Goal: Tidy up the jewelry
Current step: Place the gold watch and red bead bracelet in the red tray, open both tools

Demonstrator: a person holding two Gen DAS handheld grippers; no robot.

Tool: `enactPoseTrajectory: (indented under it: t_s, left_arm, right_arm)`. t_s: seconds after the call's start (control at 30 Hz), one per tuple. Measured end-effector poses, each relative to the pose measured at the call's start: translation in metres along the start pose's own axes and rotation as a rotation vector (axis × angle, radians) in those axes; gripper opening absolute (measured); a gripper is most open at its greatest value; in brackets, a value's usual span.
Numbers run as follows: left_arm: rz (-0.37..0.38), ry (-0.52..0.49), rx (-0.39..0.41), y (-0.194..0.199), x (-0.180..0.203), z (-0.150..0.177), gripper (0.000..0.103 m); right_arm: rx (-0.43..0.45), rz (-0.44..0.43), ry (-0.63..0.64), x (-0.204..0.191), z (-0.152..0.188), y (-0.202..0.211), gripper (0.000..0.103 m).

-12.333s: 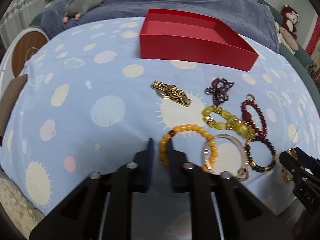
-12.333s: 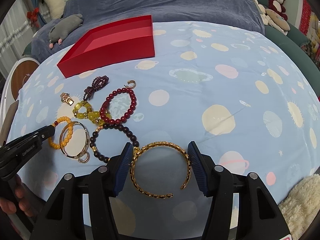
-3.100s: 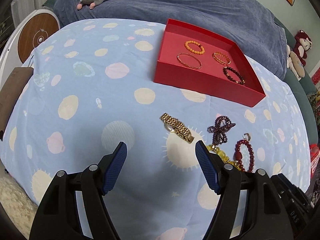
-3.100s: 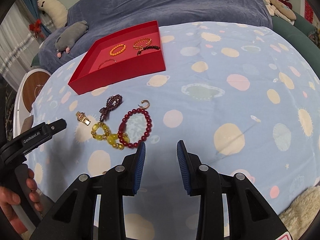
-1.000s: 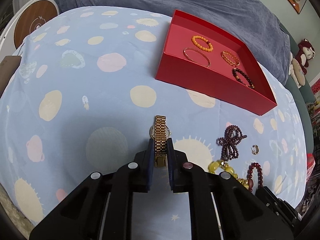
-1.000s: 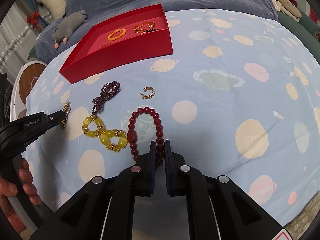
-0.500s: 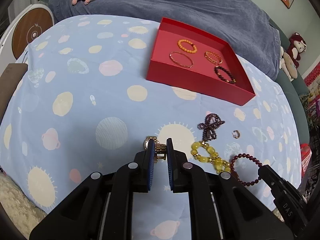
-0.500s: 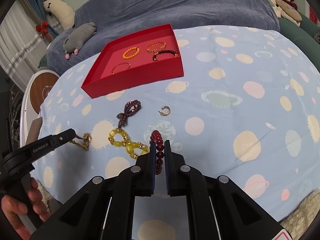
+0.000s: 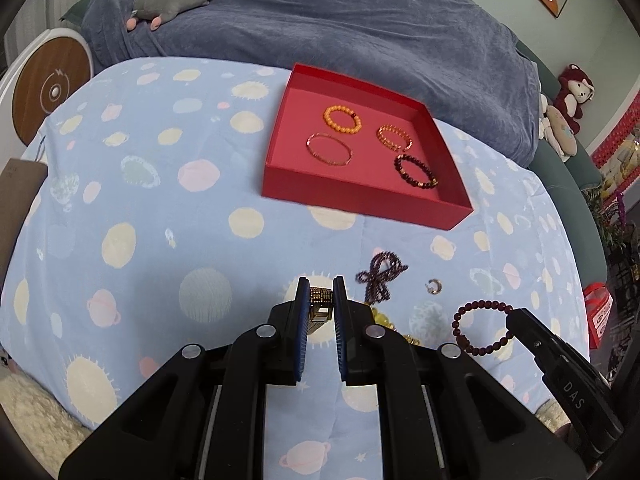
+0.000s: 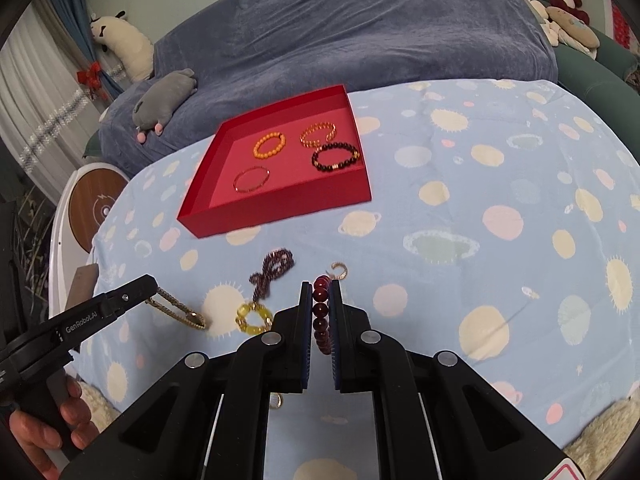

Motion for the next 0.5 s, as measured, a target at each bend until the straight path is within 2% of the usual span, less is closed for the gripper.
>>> enactPoseTrajectory:
  t_s: [0.3,0.5]
  left_arm:
    - [0.024,-0.022,0.059,0.007,0.019,-0.055,0.012]
    - [0.035,-0.042,0.094,0.001,0.033,-0.098,0.011]
  right_arm:
    - [0.071,-0.037,0.016,-0.016,-0.067,0.004,0.007]
    - [0.091,-0.073,0.033,-0.033,-0.113,-0.008,0.007]
Point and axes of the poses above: each gripper's, at about its wrist camera, not at the fingertips, and y roughly against the way its jaws point, x to its right, z to its underside, the point moved 7 cm from there along -y, roughly the way its jaws point, and after that the axes turned 10 degrees about -x, right-handed, at the moved point
